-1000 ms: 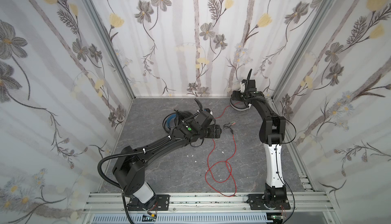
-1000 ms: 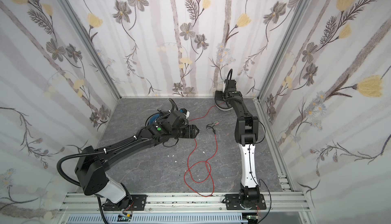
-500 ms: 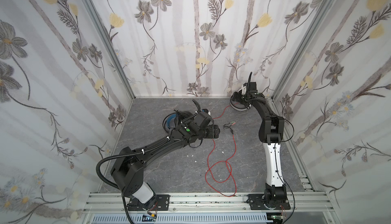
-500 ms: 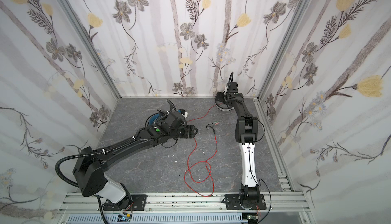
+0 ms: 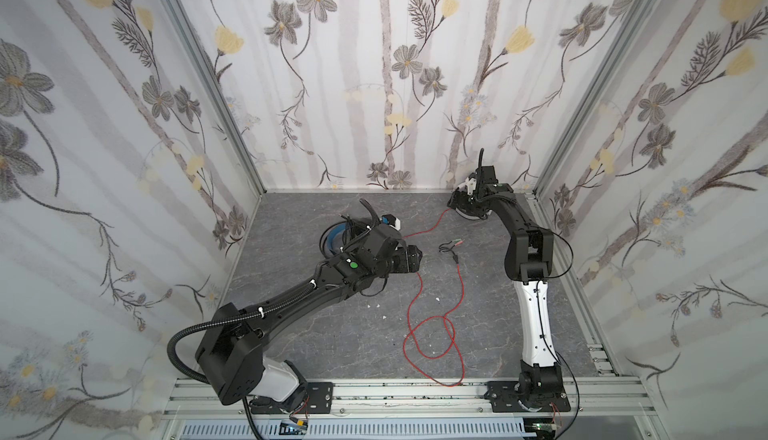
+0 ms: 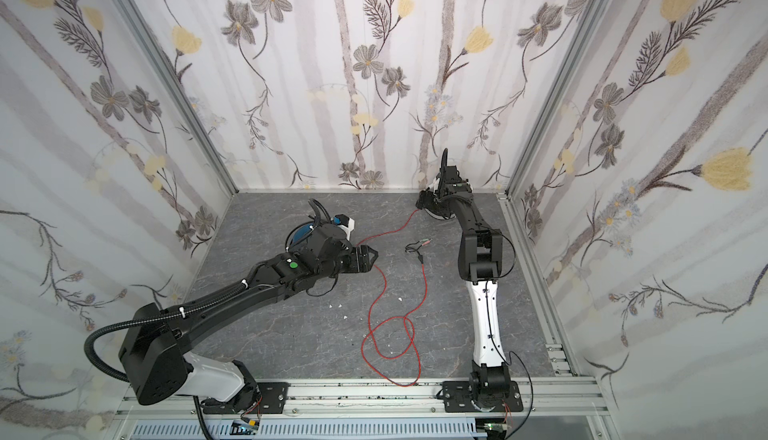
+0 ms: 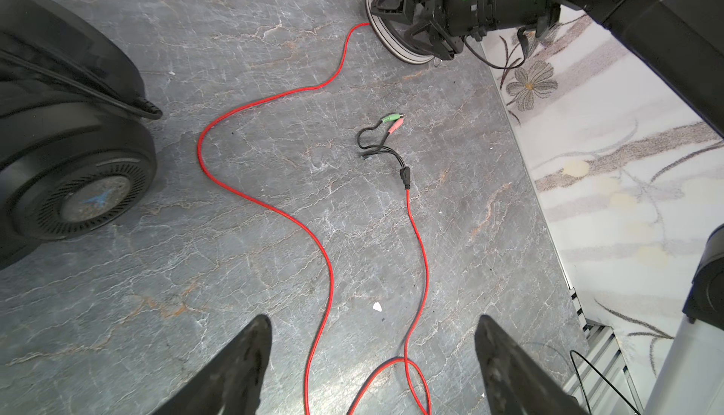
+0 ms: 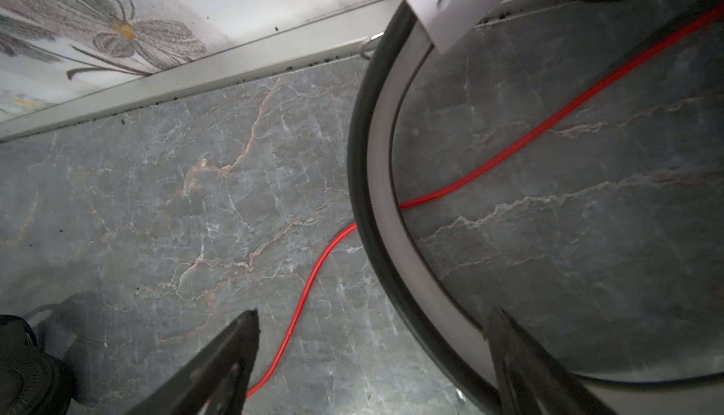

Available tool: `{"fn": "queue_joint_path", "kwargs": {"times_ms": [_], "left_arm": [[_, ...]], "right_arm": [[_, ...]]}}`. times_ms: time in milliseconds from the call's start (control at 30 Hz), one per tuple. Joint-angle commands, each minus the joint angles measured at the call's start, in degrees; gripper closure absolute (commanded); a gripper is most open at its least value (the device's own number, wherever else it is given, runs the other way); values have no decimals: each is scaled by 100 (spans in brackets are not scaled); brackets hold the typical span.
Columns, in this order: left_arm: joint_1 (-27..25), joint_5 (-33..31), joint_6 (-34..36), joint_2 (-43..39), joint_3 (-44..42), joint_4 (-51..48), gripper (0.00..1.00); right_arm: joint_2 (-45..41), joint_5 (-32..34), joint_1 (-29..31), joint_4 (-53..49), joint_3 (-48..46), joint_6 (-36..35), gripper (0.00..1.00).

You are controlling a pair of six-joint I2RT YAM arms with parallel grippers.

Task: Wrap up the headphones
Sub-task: 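Reach the right gripper to the white headset band while the left gripper moves toward center, then grasp the white headset band with the right gripper and lift it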

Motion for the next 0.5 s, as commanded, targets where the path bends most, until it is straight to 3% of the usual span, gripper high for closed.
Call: {"fn": "queue_joint_path", "kwargs": {"times_ms": [0,133,467], "left_arm": [[77,-263,-46,-269,-243,393,17],[161,-400,8,-642,-479,367,17],[311,-768,-36,-1755,-1296,354,17]], "right_arm": [[-121,95,118,-733,-80,-296,10],[-497,249,232,-533,-731,-476,9],[-857,289,673,-599,-1332,-611,9]]}}
